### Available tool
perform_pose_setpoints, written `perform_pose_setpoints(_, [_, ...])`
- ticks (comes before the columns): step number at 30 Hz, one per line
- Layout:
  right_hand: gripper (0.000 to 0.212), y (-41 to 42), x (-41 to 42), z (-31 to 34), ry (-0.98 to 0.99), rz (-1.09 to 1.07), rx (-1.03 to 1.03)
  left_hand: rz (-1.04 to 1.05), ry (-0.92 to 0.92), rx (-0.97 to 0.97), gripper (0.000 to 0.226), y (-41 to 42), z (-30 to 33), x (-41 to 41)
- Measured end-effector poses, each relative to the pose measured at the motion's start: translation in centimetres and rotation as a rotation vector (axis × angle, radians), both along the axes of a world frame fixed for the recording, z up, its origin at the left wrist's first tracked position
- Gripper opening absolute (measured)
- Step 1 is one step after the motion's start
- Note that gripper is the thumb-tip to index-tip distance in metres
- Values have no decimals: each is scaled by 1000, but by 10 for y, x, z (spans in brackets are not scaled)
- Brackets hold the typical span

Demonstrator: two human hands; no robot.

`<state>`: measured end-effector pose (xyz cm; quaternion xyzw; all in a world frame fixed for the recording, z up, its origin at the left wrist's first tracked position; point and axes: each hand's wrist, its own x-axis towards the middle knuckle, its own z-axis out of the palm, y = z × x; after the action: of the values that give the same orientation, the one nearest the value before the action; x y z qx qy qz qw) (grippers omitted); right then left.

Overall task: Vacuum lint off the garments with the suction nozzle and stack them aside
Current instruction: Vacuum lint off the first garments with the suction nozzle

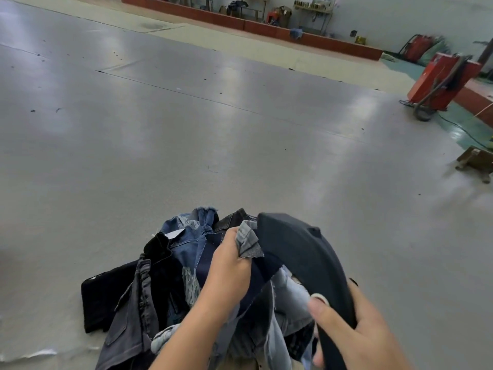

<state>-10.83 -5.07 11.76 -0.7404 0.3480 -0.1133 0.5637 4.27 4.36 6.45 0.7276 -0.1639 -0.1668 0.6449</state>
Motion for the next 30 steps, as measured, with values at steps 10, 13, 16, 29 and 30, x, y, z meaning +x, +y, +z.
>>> perform_pose_setpoints(10, [38, 0, -3, -2, 21, 45, -18, -99, 221, -181, 30, 2, 8, -2])
perform_pose_setpoints(13, [34, 4, -2, -2, 41, 75, -23, -116, 295, -238, 30, 1, 11, -5])
perform_pose_setpoints(16, [35, -2, -6, -6, -8, 19, -27, -94, 372, -316, 26, -1, 13, -6])
perform_pose_setpoints(29, [34, 13, 3, -22, 13, -44, 148, 221, 1083, -397, 39, -8, -13, 12])
perform_pose_setpoints(30, [36, 15, 5, -24, 23, -24, 139, 188, 1129, -507, 39, -8, -11, 12])
